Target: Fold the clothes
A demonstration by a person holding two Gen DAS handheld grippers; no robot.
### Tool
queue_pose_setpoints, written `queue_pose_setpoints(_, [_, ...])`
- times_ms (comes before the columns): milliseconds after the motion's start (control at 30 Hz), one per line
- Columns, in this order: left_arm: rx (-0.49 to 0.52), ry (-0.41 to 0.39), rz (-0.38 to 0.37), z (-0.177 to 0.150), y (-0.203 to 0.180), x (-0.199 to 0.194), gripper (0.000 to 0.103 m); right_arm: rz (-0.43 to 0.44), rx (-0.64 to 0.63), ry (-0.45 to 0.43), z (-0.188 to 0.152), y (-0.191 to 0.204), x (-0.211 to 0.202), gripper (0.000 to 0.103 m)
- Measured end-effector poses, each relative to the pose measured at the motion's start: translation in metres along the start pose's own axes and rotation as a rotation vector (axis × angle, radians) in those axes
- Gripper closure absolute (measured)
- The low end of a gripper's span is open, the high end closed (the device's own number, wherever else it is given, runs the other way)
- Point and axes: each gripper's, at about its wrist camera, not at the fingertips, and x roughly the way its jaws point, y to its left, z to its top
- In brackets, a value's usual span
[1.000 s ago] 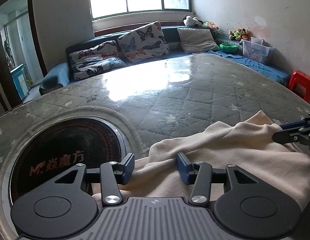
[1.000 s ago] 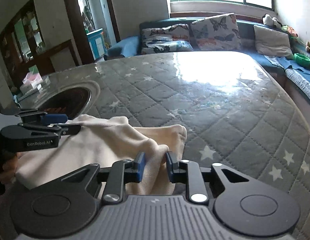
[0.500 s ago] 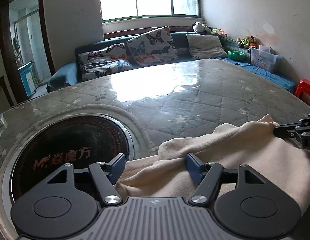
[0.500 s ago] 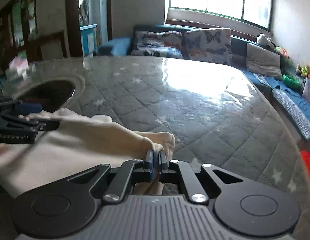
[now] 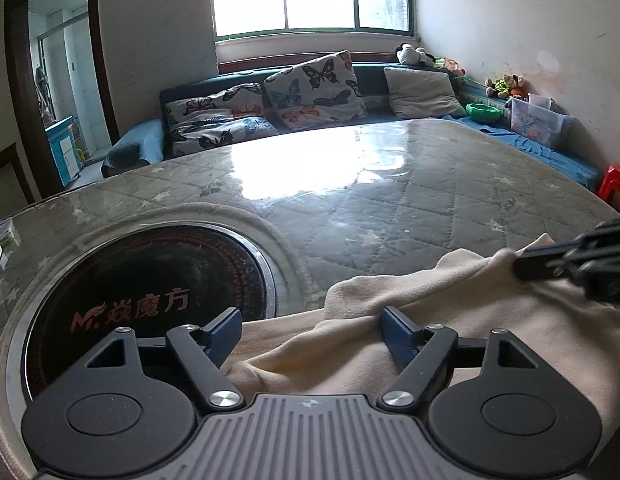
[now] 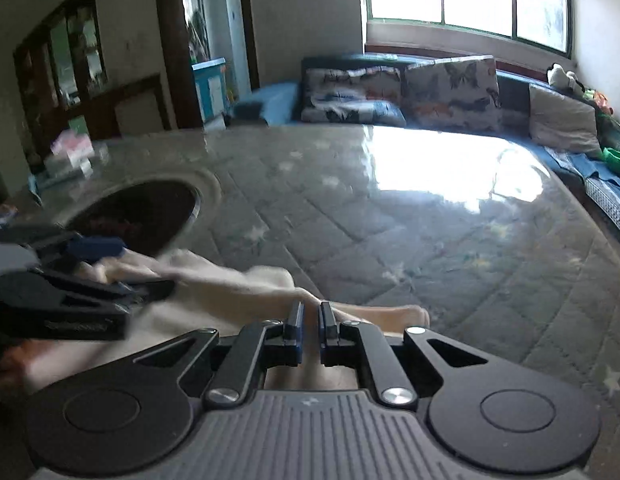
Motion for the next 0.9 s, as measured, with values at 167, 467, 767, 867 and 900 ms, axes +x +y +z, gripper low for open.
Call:
queue_pose_setpoints(167, [-0.015,0.008,-0.001,0.001,0.003,0.0,0.019,0.001,0.024,-0.006,0.005,-0.012,-0.009,0.098])
queue_pose_setpoints(467, [0.022,-0.052,-0.046,0.002,-0.002,-0.031,0.019,0.011,-0.057,-0.034,-0.01,-0.013,-0.072,0.096])
queue_pose_setpoints(767, [0.029,-0.096,-0.145,-0.03,-0.004,-0.09,0.019,0.047,-0.046,-0.037,-0.045,-0.001,-0.083,0.096])
queue_pose_setpoints(867, [0.006,-0.088,-0.148,-0.042,0.004,-0.1,0.019,0.049,-0.032,-0.038,-0.055,-0.002,-0.082,0.096])
queue_pose_setpoints(900, [-0.002,-0.082,-0.144,-0.046,0.007,-0.1,0.019,0.05,-0.028,-0.038,-0.058,-0.002,-0.082,0.096])
